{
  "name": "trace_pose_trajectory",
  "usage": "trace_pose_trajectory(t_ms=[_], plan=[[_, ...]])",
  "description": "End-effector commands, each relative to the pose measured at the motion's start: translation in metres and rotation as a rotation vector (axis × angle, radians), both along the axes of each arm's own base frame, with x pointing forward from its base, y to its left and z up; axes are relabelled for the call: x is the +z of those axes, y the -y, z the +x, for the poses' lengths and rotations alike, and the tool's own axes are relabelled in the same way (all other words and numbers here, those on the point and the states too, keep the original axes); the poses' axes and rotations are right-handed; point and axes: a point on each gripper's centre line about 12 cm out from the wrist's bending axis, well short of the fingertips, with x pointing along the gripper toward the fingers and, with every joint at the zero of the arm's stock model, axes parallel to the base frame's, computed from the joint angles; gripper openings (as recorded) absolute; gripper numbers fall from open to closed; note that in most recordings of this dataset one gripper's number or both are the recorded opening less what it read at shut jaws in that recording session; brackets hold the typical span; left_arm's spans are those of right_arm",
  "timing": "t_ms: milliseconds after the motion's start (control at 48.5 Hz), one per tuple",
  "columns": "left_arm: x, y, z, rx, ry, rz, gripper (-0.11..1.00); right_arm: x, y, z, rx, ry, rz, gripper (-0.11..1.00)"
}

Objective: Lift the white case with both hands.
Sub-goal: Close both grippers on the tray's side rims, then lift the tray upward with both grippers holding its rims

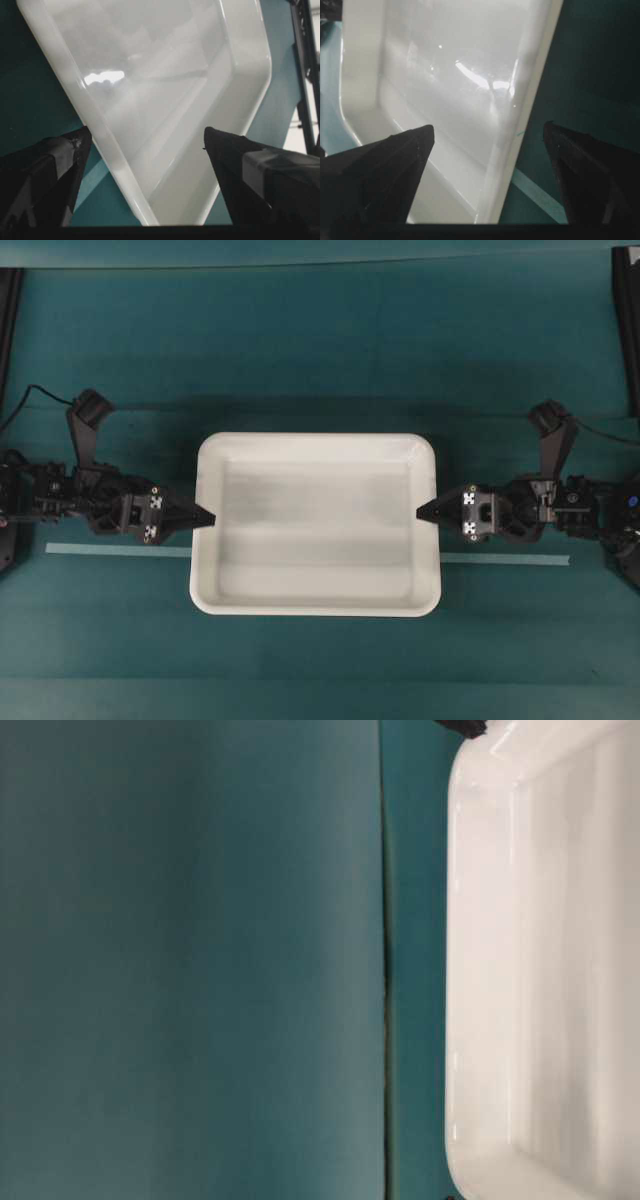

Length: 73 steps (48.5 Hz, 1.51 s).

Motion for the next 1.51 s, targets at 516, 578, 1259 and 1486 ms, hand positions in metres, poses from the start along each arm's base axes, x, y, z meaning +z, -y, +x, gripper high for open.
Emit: trace_pose_trajectory(t_ms=[516,578,1259,1486], plan=[[-0.002,0.001,0.003,-0.008,-0.005,0.003,0.91,-0.012,-0.004,0.001,-0.029,-0.094,0.085,0.68],[-0.001,0.001,0.004,-0.007,-0.005,0.003,0.85,-0.015,-0.004,0.0,-0.035,-0.124,0.102,0.5],[-0.009,-0.001,0.006,-0.017,-0.113,0.037,0.11,-0.015,-0.005,0.006,-0.065,-0.17,0.167,0.13],[-0.009,-0.003,0.006,-0.012,-0.116,0.036,0.11,-0.013,-0.005,0.008,-0.064,-0.167,0.171,0.13]])
